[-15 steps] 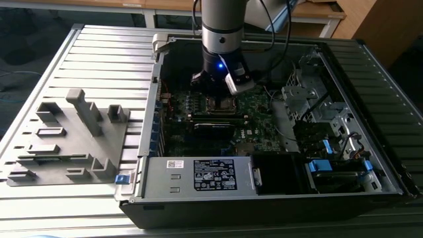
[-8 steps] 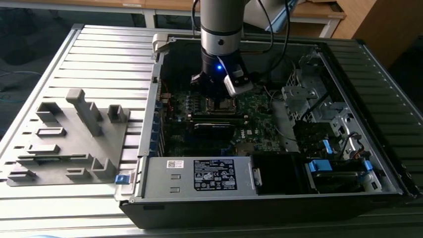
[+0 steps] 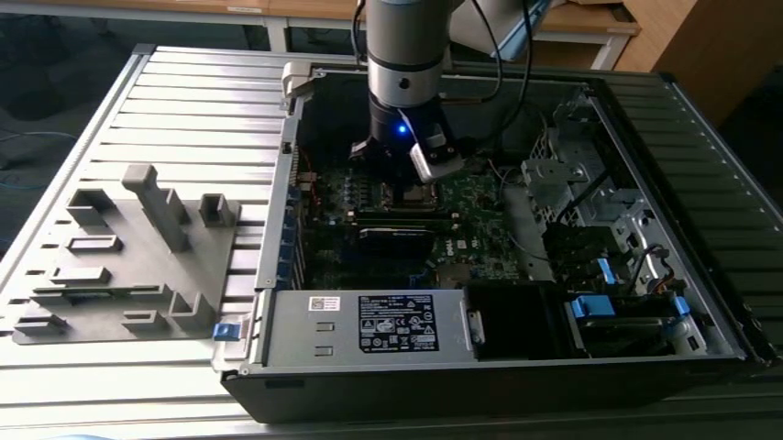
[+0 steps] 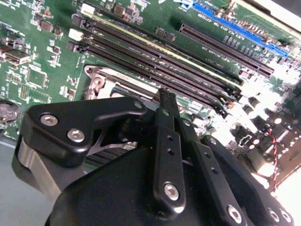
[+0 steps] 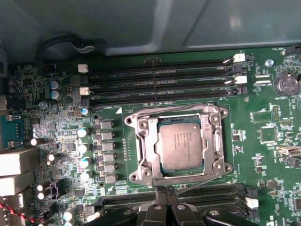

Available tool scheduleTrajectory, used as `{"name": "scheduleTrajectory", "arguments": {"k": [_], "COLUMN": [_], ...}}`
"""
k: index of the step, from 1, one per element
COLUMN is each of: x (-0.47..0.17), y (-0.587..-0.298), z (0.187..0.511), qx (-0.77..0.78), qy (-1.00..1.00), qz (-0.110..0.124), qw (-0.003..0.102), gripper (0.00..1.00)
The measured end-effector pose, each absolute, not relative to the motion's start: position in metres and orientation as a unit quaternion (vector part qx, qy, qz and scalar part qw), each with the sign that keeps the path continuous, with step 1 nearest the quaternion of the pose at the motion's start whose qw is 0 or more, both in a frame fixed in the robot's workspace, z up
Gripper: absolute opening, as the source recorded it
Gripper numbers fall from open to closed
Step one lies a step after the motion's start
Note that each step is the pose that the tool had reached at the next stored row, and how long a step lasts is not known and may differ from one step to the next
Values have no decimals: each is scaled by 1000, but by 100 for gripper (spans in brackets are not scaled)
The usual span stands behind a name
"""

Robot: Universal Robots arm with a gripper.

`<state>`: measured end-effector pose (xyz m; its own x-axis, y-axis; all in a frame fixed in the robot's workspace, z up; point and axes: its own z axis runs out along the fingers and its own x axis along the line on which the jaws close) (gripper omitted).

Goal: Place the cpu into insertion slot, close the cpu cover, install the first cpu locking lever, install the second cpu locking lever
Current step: 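Install the second cpu locking lever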

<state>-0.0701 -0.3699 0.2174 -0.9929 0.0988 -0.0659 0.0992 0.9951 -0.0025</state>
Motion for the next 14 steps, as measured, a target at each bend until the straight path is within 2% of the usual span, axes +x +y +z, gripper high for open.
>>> {"name": "scheduleTrajectory", "arguments": {"k": [14], "x": [-84], "y": [-370], "z": [213], "qx": [51], "qy": [998], "qz": [-3], "qw": [33], "gripper": [11]}}
